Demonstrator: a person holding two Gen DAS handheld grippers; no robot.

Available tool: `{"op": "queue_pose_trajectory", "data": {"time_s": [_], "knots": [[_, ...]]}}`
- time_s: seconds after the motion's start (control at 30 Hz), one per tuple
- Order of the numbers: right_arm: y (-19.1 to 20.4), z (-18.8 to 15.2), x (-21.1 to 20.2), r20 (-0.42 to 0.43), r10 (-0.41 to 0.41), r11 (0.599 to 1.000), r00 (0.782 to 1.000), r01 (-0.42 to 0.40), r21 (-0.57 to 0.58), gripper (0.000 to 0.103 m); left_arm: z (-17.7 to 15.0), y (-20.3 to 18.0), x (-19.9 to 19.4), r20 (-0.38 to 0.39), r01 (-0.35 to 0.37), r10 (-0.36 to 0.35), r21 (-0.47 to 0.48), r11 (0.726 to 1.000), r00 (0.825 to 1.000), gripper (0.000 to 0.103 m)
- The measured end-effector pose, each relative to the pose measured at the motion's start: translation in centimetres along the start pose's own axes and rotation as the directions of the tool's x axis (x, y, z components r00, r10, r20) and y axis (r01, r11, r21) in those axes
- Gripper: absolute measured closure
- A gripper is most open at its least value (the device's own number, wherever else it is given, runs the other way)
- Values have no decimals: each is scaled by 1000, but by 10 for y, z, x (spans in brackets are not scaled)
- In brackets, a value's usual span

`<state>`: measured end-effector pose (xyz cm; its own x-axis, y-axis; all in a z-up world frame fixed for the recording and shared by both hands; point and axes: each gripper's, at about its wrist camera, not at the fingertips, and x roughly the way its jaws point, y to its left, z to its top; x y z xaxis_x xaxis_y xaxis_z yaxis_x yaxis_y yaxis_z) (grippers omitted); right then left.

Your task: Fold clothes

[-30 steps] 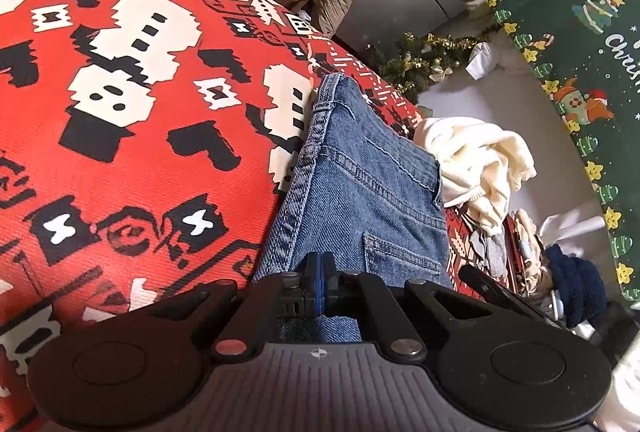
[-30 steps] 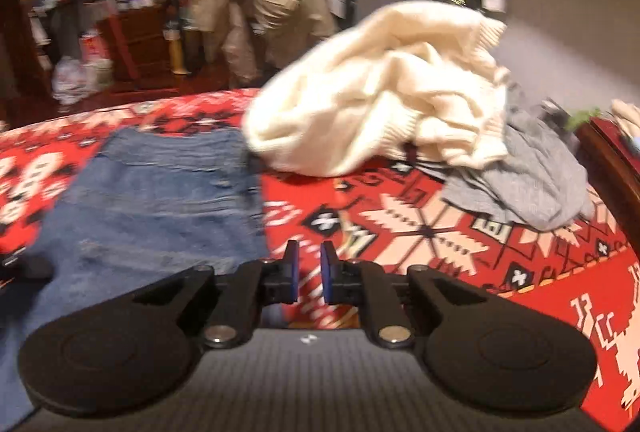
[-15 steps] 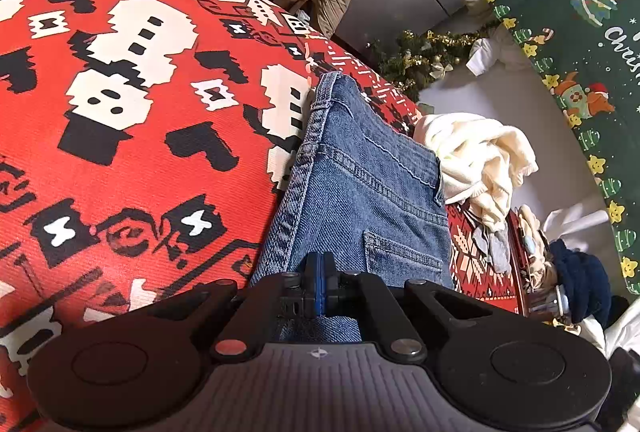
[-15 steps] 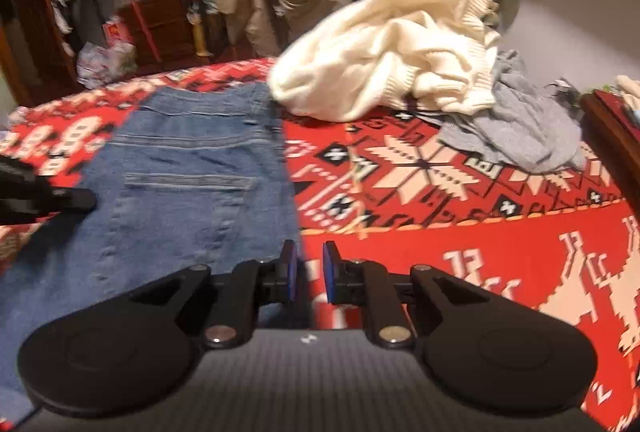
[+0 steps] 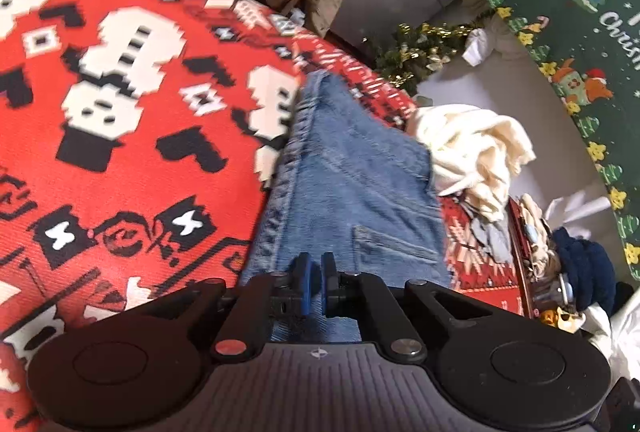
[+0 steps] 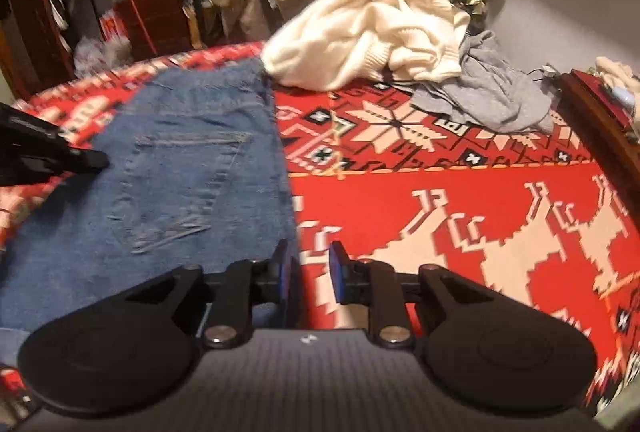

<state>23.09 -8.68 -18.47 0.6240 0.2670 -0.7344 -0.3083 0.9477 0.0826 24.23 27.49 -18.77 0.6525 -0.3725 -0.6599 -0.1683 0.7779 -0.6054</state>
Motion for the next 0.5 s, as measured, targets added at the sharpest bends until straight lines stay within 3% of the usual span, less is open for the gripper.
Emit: {"op": "queue_pose_trajectory", "data": {"time_s": [0.2, 0.33, 0.4, 0.5], "knots": [[40, -6, -11, 45, 113, 989, 993, -108, -100, 80, -23, -32, -34, 12, 21, -22, 103, 995, 1000, 100], [65, -5, -2, 70, 142, 985, 987, -134, -112, 80, -62, -49, -32, -40, -37, 44, 175, 984, 998, 100], [73, -6, 1, 65, 189, 976, 980, -180, -120, 80, -75, -54, -28, -53, -56, 67, 188, 981, 996, 100], [85, -13, 9, 47, 189, 970, 981, -179, -164, 80, -92, -59, -23, -52, -106, 121, 229, 968, 991, 100]]}}
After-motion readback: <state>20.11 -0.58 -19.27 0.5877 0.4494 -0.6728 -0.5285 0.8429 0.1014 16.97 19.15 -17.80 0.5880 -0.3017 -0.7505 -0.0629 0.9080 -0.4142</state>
